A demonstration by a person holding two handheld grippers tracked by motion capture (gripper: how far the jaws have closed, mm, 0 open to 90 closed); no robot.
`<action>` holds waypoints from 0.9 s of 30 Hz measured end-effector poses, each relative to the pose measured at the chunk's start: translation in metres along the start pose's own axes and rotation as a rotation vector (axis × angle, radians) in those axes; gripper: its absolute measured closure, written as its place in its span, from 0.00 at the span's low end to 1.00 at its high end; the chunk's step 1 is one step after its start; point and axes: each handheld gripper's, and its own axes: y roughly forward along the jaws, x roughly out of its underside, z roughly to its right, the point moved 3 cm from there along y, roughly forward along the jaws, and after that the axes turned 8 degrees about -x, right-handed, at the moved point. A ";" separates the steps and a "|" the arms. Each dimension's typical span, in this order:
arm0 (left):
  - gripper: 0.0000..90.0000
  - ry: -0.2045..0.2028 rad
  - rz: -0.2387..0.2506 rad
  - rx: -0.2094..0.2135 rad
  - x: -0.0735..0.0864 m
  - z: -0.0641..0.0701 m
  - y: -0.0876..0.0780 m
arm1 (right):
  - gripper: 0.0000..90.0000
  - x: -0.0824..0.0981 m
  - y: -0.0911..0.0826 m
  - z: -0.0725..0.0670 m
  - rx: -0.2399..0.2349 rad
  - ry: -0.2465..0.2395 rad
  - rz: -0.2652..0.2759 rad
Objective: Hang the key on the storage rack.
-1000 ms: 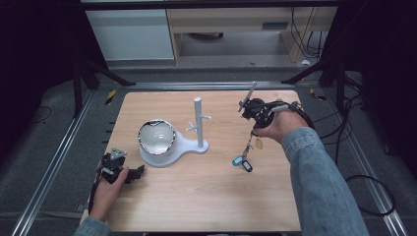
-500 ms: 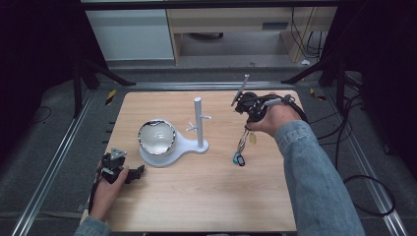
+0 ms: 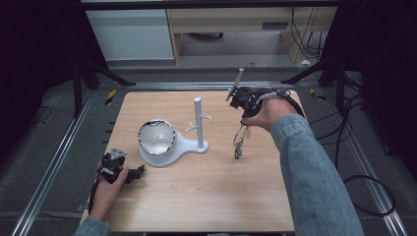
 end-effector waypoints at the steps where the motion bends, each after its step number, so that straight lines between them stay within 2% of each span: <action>1: 0.00 0.000 0.000 0.000 0.000 0.000 0.000 | 0.99 -0.001 -0.001 0.000 0.002 0.003 0.003; 27: 0.00 0.000 0.000 0.000 0.000 0.000 0.000 | 0.99 -0.033 -0.006 -0.008 -0.003 -0.044 0.018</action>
